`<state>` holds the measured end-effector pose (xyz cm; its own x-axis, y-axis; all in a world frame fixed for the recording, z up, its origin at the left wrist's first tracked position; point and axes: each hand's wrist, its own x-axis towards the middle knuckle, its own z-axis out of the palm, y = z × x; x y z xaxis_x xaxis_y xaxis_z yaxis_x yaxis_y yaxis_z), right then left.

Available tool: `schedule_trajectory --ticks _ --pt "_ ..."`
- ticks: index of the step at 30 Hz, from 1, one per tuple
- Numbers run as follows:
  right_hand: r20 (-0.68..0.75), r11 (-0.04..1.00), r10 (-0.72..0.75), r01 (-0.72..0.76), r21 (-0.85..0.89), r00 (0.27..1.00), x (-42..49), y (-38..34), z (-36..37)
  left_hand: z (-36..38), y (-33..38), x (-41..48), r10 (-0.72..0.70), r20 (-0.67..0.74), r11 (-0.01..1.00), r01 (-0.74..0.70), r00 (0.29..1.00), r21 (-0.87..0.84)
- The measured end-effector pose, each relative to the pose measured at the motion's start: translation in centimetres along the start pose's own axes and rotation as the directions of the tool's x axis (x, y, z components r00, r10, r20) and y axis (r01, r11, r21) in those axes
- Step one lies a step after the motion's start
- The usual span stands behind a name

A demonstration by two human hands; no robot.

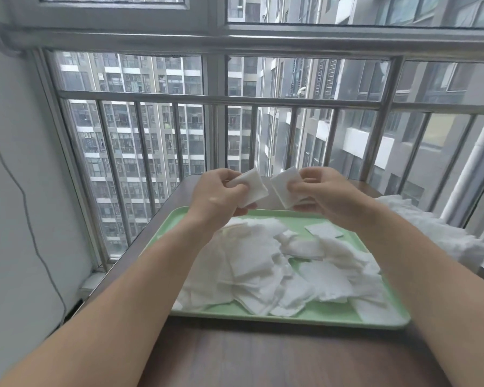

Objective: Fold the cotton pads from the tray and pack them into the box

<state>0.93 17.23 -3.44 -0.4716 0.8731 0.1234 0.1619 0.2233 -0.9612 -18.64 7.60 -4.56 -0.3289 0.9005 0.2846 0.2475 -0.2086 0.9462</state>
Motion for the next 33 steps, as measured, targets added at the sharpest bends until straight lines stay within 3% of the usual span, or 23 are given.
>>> schedule_trajectory --ticks 3,7,12,17,25,29,33 --pt "0.107 0.98 -0.087 0.066 0.188 0.99 -1.5 -0.8 -0.5 0.3 0.1 -0.2 -0.013 0.047 1.0 0.014 0.999 -0.005" --pt "0.206 0.985 -0.14 0.114 0.133 0.968 -2.8 -1.7 -0.1 0.7 0.3 -0.6 0.01 0.133 1.0 -0.013 0.991 0.021" --pt "0.132 0.991 -0.137 0.136 0.017 0.982 -3.0 -1.7 0.6 1.3 0.8 -1.1 0.062 0.204 0.998 -0.062 0.977 -0.009" --pt "0.05 0.995 -0.094 0.093 0.02 0.994 -2.8 -1.6 0.8 1.1 1.0 -1.4 0.078 0.29 0.996 -0.085 0.954 0.014" --pt "0.001 0.998 -0.053 0.053 -0.022 0.999 -2.8 -1.3 1.4 1.1 1.4 -1.7 0.017 0.321 0.999 0.001 0.947 -0.055" --pt "-0.064 0.96 -0.093 0.073 -0.271 0.994 -2.7 -1.2 0.9 1.2 0.8 -1.5 0.102 0.296 0.993 -0.115 0.95 0.026" --pt "-0.194 0.811 -0.109 -0.026 -0.585 0.975 -2.0 -0.2 -1.9 1.1 0.5 -1.1 0.123 0.214 0.99 -0.136 0.969 0.047"
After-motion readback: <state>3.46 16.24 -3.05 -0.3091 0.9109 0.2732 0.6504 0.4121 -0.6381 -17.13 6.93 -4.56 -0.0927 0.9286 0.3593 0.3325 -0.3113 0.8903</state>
